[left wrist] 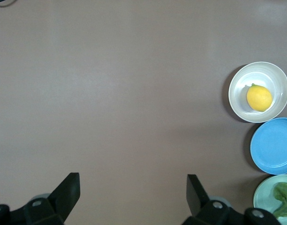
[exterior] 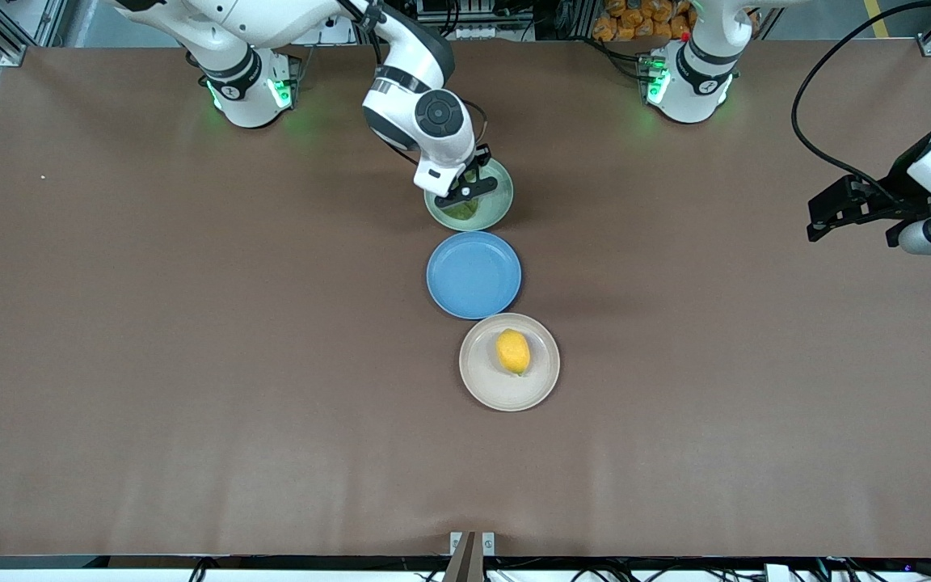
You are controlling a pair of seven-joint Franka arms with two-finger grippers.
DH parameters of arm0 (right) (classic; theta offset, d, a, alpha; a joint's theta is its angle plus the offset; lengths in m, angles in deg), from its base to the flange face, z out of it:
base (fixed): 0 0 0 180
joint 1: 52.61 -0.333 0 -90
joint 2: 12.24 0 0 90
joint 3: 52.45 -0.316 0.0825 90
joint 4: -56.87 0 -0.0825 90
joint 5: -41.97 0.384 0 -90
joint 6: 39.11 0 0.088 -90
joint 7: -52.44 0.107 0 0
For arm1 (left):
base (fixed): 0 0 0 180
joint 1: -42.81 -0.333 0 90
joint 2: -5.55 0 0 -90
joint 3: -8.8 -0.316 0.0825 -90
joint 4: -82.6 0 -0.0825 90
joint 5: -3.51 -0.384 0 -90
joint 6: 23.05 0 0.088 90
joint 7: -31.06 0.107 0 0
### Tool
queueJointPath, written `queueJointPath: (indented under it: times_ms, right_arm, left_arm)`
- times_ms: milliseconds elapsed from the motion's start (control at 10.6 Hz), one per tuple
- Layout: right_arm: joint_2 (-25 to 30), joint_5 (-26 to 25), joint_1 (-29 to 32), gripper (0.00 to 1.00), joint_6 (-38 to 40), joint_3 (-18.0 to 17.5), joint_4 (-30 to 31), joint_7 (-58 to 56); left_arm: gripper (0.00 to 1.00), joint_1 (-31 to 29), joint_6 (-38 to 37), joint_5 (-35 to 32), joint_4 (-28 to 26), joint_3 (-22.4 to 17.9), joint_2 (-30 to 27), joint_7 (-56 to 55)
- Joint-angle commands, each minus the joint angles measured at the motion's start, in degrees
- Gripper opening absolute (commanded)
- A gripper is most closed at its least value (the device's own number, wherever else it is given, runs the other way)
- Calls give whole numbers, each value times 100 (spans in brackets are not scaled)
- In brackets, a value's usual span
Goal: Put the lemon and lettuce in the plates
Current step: 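Release the lettuce onto the light green plate with the right gripper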
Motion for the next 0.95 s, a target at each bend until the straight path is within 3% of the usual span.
queueJointPath:
  times_ms: [0,284,852]
  right_arm:
    - [-36,-7,110,100,94,-128,-268,130]
    - [-18,-16,548,100,653,-269,-558,68]
    - [-1,-86,1707,100,1991,-217,-1349,59]
  left_arm:
    - [100,-47,-52,53,-128,4,-148,94]
    - [100,-82,-52,53,-93,4,-122,94]
    - [100,-108,-52,53,-93,-4,-113,120]
